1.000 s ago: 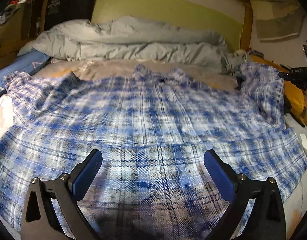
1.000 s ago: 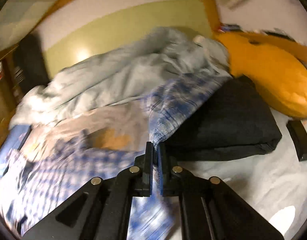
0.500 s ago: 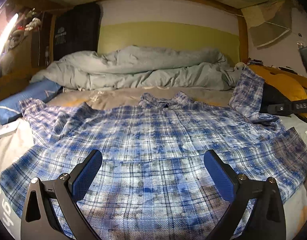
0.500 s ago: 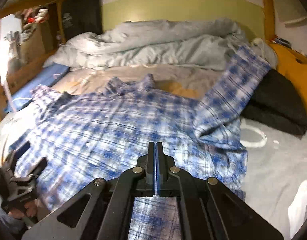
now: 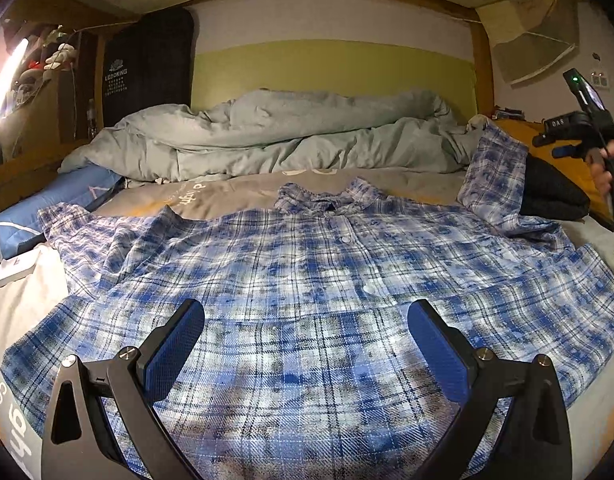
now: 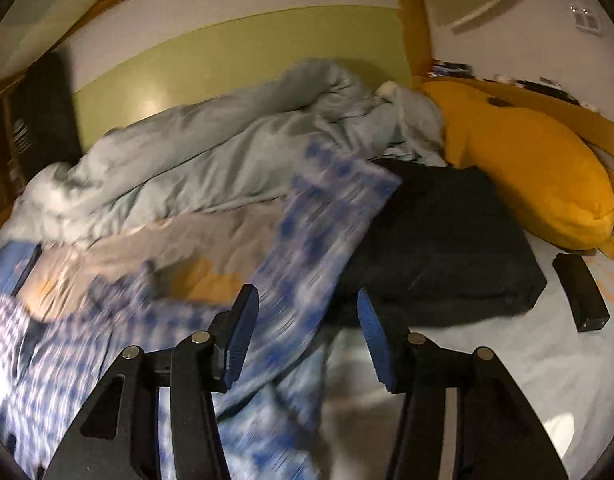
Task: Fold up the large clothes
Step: 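Grasp the sleeve cuff beside the black bag with the right tool and fold it across the shirt body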
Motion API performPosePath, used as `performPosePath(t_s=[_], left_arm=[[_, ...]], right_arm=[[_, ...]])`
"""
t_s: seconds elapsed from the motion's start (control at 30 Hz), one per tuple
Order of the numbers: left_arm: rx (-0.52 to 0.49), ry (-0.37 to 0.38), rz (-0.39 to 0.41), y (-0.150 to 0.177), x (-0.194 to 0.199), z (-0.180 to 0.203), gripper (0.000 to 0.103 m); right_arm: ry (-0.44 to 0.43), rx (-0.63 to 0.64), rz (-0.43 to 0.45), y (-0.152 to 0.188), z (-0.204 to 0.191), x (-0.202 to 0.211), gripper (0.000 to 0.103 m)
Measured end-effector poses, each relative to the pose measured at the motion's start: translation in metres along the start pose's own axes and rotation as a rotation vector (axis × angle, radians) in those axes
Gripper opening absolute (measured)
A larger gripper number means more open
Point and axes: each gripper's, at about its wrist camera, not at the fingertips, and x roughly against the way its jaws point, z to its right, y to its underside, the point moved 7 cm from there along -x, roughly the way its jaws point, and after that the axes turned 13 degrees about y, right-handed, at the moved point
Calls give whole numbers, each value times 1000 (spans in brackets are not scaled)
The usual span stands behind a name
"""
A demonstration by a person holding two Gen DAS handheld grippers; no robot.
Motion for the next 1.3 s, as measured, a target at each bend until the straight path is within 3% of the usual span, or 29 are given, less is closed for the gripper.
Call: performPosePath(t_s=[0.13,0.23,0.37,0.4,0.43,0.47,0.5,0.7,0.9,1.0,1.13,1.3], left_arm=[[-7,22,-20,2,-4,2,103],[-19,25,-12,1,-3,5,103],[-34,33,-23,2,-6,8,103],[-40,39,-34,3,-8,10,103],[-46,45,-42,3,-9,11,103],[-57,53,-51,4,-10,14,103],[-66,55,-54,4,-11,16,103],[-115,49,-55,6,-10,26,103],[-108,34,-44,5,-8,23,103],[-101,22,-39,4,-7,21,103],[-95,1,-24,3,-4,18,103],[-85,-8,-23,3,-3,16,103]], right_arm=[[26,-25,-55,-14,9,-41,61],[20,-73,-89,-20,13,-66,61],[108,-82,-76,-27,17,-92,60],[93,-77,-91,-27,14,-99,57],[81,-73,-99,-27,12,-103,42],[70,-72,-106,-27,10,-106,18],[49,-77,-112,-27,7,-107,10],[-101,-30,-42,-23,-27,-62,5],[-324,83,-1,5,-94,23,5],[-418,191,12,34,-135,64,5],[-547,306,-56,91,-182,97,4],[-538,391,-82,157,-200,114,4]])
